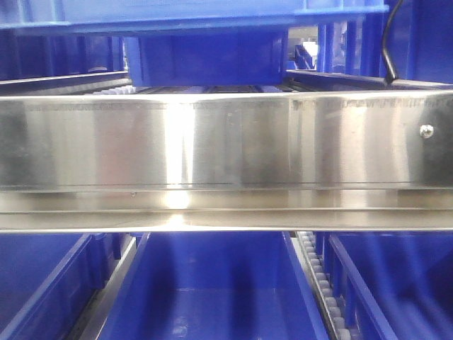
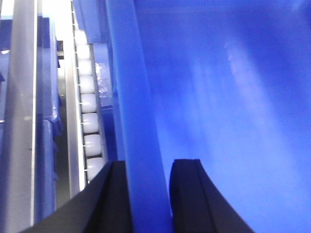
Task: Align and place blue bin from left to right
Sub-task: 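Lift the blue bin off the shelf with both grippers and pull back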
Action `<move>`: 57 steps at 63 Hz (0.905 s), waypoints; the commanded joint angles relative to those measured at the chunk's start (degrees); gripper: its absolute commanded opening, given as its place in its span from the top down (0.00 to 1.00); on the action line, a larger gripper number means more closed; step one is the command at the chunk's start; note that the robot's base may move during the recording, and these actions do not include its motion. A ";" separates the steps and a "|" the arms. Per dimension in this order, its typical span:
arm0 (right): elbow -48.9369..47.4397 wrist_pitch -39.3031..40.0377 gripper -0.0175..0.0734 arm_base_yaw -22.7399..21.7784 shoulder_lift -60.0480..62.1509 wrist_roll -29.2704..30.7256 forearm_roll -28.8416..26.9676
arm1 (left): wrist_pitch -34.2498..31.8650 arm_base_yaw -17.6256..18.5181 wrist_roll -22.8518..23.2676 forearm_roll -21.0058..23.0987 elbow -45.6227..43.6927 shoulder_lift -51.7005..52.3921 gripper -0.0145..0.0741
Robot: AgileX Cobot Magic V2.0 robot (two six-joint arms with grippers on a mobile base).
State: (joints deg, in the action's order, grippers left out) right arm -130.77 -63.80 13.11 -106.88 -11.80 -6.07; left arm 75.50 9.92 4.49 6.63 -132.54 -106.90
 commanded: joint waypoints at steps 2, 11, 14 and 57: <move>-1.20 7.53 0.98 1.75 1.43 1.79 -8.28 | -5.54 1.74 0.08 12.13 -1.22 2.60 0.96; -1.20 7.39 0.98 1.75 1.43 1.79 -8.28 | -5.54 1.74 0.08 11.83 -1.22 2.62 0.96; -1.20 7.06 0.98 1.75 1.43 1.79 -8.28 | -5.54 1.74 0.08 11.40 -1.22 2.62 0.96; -1.20 5.61 0.98 1.75 1.43 1.79 -8.16 | -5.54 1.74 0.08 10.92 -1.32 3.11 0.96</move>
State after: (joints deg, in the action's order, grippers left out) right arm -130.79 -63.79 13.11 -106.80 -11.93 -6.74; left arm 75.60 9.92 4.70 6.07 -132.54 -106.15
